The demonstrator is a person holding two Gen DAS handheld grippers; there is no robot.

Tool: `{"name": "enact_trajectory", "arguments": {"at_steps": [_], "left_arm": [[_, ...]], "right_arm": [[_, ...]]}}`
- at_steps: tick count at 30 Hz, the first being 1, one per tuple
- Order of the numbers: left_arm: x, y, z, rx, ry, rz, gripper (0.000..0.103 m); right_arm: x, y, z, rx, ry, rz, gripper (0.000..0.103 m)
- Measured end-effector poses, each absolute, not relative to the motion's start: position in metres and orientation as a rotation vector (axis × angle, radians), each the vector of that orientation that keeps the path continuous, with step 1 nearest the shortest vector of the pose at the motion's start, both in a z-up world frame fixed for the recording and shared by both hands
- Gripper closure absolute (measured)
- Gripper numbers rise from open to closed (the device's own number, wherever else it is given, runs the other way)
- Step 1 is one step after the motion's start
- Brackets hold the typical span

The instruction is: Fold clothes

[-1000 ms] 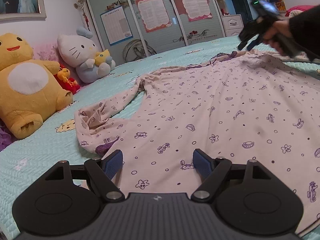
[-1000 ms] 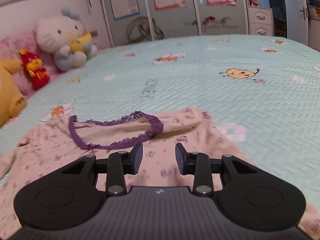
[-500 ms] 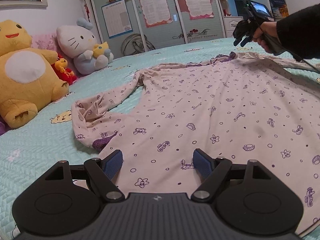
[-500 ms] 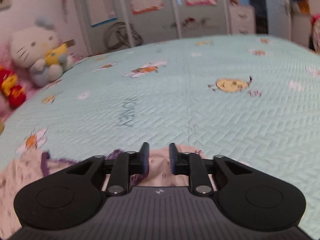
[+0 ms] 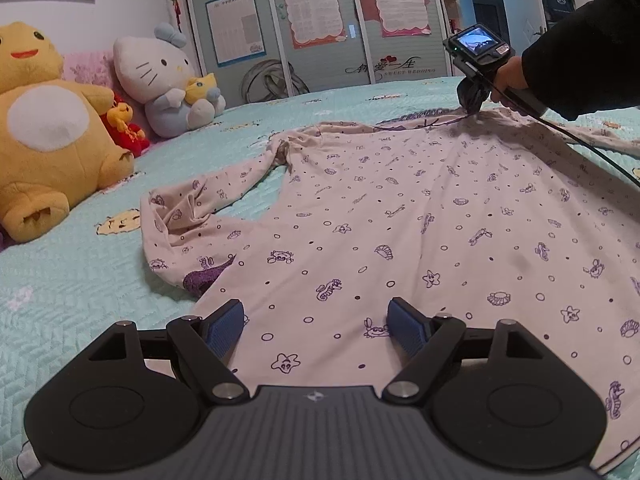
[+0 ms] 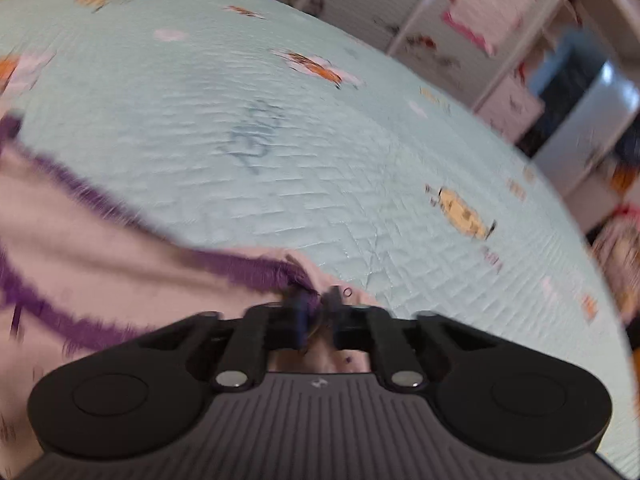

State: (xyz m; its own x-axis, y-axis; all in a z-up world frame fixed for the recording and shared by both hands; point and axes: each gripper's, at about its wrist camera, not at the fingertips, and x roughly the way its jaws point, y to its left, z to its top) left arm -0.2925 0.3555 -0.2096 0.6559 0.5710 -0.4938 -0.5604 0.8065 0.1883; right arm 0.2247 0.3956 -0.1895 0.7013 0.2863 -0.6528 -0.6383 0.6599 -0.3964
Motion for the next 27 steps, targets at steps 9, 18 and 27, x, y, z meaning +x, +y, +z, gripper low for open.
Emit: {"name": "enact_trajectory", "arguments": {"at_steps": [9, 18, 27], "left_arm": [[-0.294, 0.359, -0.21, -0.005, 0.568, 0.633, 0.02], [-0.293, 0.357, -0.21, 0.005, 0.568, 0.639, 0.019], [-0.293, 0.357, -0.21, 0.007, 0.568, 0.642, 0.019]], "right_arm": [[0.283, 0.396, -0.178, -0.129, 0.765, 0.583, 0.088], [0.268, 0.381, -0.154, -0.223, 0.718, 0.574, 0.041], [0.235, 0.399, -0.158, -0.534, 0.658, 0.504, 0.034]]}}
